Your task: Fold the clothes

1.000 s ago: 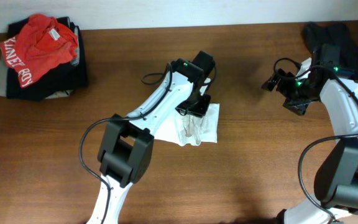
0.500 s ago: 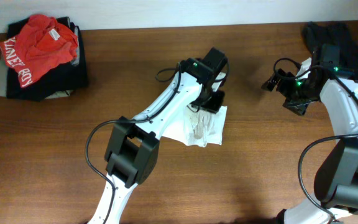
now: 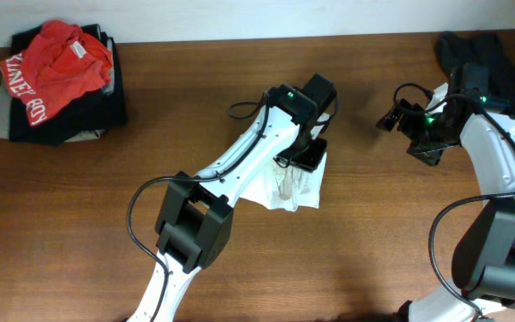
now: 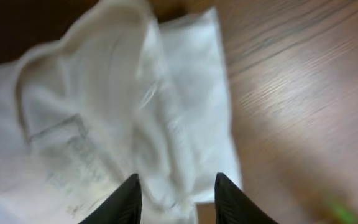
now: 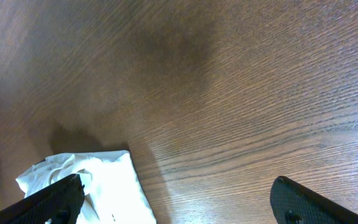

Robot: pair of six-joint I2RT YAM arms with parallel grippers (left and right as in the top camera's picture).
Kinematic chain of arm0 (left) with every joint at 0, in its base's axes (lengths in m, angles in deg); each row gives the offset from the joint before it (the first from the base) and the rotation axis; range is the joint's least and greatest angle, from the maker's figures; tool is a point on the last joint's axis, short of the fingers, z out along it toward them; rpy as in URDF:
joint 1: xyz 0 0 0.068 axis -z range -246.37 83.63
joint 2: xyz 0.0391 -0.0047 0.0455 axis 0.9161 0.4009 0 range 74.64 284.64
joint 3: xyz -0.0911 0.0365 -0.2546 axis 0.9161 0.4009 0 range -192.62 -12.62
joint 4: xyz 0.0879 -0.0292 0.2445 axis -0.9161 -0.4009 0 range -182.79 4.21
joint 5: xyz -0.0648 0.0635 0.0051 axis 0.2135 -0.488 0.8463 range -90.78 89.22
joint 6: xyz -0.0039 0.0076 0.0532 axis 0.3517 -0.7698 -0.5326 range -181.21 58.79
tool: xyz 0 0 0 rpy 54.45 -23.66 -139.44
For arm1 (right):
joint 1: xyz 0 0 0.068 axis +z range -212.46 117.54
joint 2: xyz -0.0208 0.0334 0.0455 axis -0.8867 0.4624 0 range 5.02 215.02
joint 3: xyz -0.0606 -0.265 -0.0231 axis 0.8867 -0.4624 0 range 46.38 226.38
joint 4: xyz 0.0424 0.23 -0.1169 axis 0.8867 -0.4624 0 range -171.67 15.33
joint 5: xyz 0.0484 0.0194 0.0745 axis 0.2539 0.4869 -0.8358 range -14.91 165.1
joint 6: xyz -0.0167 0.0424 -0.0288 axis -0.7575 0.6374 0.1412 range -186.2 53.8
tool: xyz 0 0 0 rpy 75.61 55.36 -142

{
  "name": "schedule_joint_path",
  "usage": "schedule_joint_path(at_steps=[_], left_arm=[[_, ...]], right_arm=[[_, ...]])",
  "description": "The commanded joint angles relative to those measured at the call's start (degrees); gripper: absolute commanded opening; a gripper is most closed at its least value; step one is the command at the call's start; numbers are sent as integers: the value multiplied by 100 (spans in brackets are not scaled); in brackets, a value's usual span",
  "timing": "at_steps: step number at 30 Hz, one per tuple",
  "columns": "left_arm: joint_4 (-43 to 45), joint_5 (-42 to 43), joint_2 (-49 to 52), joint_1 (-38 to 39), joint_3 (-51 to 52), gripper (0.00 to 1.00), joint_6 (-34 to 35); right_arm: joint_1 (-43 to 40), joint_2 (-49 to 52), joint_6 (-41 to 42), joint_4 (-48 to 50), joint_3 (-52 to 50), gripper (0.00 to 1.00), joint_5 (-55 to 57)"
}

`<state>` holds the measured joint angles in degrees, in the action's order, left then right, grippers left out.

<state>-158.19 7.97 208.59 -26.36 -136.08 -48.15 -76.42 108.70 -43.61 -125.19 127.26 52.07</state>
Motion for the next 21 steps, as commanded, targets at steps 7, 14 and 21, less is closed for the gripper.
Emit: schedule_joint_path(at_steps=[7,14,21], left_arm=[[-79,-623,186,-15,59,38,-90],[-96,-514,492,7,63,33,-92],[-227,-525,479,11,-313,1,-114]], right_arm=[[-17,-24,37,0,105,99,35],[-17,-24,37,0,105,99,35],[-17,-24,37,0,105,99,35]])
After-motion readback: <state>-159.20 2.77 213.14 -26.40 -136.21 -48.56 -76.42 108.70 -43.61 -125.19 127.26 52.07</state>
